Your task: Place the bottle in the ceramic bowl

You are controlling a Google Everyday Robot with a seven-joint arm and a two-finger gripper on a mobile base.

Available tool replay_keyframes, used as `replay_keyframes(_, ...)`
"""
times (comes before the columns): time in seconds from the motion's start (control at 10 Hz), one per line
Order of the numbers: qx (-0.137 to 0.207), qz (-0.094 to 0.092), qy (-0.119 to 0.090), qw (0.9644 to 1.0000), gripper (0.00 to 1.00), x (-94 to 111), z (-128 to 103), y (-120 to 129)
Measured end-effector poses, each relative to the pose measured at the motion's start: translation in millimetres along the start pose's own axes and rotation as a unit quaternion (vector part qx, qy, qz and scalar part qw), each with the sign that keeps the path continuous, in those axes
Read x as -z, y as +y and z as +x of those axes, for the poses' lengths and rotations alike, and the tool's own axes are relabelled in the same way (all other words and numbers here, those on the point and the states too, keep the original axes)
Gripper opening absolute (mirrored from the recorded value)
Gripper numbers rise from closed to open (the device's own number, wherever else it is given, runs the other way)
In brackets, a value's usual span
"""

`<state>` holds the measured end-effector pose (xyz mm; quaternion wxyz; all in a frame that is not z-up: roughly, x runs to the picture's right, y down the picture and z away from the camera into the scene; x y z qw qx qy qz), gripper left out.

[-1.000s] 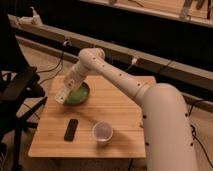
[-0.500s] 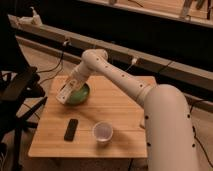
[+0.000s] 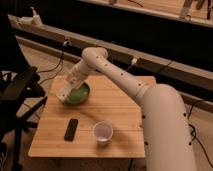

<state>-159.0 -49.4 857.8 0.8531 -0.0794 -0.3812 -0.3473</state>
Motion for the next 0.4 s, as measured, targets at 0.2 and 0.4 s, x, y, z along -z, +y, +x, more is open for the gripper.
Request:
replay_keyframes(0.2, -0.008, 0.003, 0.008, 0.9999, 0.66, 7.9, 11.2, 7.2)
replay_keyframes(0.4, -0.015, 0.008, 0.013, 0.9998, 0.79, 10.7, 17.4, 6.2)
